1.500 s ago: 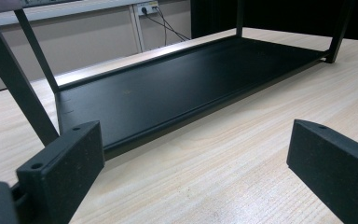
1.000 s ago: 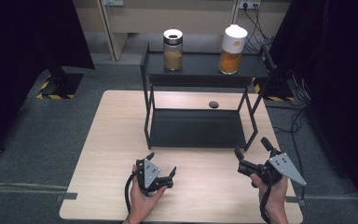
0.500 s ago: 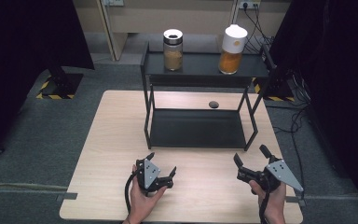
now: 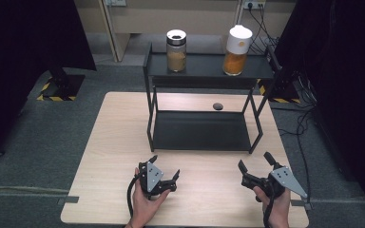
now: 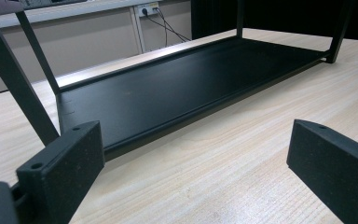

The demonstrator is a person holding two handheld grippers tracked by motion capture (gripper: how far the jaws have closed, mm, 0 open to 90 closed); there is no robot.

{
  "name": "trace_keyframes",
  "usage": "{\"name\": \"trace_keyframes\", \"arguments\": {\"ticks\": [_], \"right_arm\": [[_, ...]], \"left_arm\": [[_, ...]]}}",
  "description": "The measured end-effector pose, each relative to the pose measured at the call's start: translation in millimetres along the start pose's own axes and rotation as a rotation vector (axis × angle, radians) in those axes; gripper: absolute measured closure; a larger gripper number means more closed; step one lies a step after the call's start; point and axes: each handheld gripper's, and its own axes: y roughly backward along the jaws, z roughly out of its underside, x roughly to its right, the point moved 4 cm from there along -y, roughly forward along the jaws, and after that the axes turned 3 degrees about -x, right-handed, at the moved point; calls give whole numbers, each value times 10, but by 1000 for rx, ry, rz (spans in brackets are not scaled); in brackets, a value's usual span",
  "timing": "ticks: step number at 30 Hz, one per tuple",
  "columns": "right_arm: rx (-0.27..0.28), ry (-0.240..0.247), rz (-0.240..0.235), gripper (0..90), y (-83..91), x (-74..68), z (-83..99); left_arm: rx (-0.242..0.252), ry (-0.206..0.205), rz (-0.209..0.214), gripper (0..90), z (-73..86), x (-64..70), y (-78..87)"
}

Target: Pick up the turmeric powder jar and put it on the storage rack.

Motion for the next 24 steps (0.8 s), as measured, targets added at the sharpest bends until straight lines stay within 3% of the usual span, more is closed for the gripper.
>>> {"name": "trace_keyframes", "arguments": {"ticks": [24], "right_arm": [[-77, 21, 42, 6, -73, -15, 123]], "left_arm": [[2, 1, 2, 31, 3, -4, 2]]}}
